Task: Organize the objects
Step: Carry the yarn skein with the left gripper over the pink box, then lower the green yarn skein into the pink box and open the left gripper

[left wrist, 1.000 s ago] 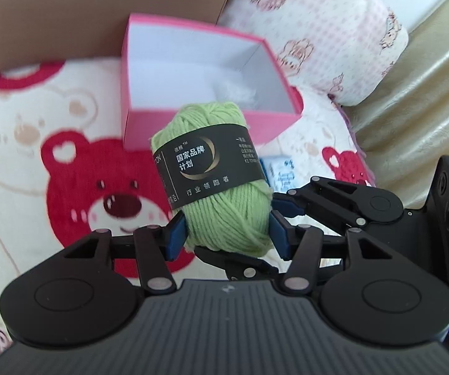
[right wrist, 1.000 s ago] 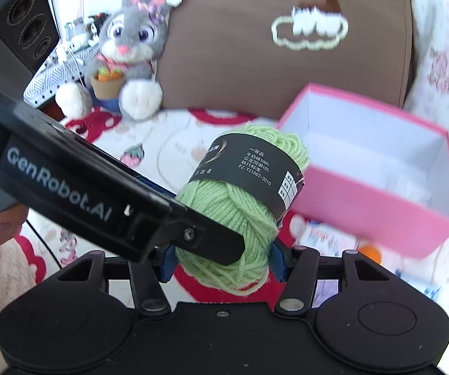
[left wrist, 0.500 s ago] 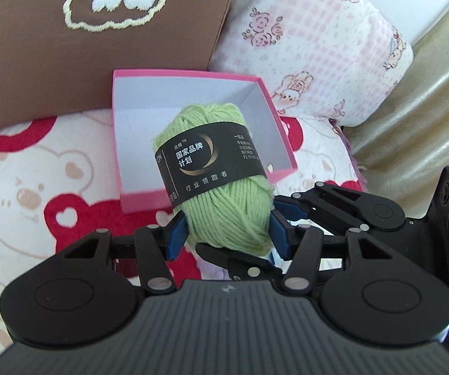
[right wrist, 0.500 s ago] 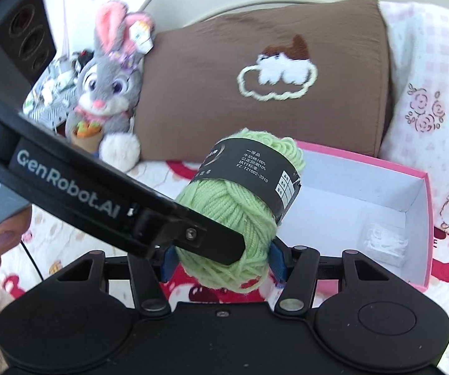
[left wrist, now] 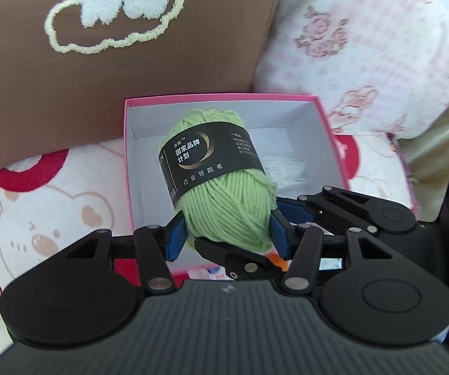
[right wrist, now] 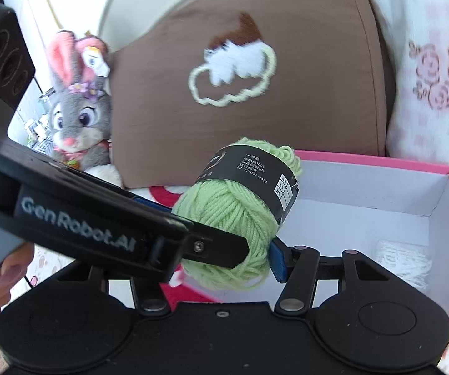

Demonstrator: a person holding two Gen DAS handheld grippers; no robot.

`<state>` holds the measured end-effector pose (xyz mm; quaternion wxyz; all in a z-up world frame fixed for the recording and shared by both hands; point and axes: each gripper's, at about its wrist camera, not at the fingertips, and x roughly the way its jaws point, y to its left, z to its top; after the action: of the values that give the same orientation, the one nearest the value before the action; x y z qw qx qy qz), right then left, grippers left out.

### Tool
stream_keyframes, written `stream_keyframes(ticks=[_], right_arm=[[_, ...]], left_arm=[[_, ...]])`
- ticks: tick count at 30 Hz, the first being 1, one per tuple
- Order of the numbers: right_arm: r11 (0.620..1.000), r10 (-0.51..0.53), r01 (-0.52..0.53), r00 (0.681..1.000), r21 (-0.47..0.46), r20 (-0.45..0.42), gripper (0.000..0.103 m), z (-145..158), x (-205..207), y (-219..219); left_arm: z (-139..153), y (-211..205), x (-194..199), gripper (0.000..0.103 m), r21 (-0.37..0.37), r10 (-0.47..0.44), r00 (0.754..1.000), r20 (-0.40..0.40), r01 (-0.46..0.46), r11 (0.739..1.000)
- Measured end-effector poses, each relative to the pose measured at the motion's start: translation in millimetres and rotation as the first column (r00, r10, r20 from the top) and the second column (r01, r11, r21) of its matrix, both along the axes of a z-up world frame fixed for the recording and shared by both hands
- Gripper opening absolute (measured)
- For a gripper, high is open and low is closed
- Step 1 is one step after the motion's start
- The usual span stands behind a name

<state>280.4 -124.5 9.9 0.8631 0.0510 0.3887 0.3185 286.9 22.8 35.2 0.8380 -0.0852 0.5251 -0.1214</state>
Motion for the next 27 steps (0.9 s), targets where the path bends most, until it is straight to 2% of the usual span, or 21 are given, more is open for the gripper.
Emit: stream_keyframes(ticks=[7,12,21,27], right_arm=[[0.999,0.019,-0.021,0.998,-0.032,-0.057,0.061,-36.4,44.3,6.8],[0.993,0.096,-0.099,0.993,-0.059,-0.063,0.061,-47.0,65.7,6.3],[0.988,0.091,-0.103,0.99,-0.113,-0.107,0.061,-64.2,77.2,16.6],[0.98,0.096,-0.117,0.987,-0.16,-0.129,0.061,-77.9,76.9,24.5]], left_arm=[[-40.5,-0.9,48.1,0.052,0.033,0.048,0.995,-0.087,-0.045,0.998],[-56.4,-0.5,65.5,0.05,0.041,0.057,0.992,-0.116,-0.052,0.998],[-75.8,-8.8,84.6,0.049,0.086,0.069,0.982,-0.173,-0.054,0.995],[-93.7,-6.0,86.1,0.049,0.078,0.086,0.975,-0.204,-0.072,0.994]])
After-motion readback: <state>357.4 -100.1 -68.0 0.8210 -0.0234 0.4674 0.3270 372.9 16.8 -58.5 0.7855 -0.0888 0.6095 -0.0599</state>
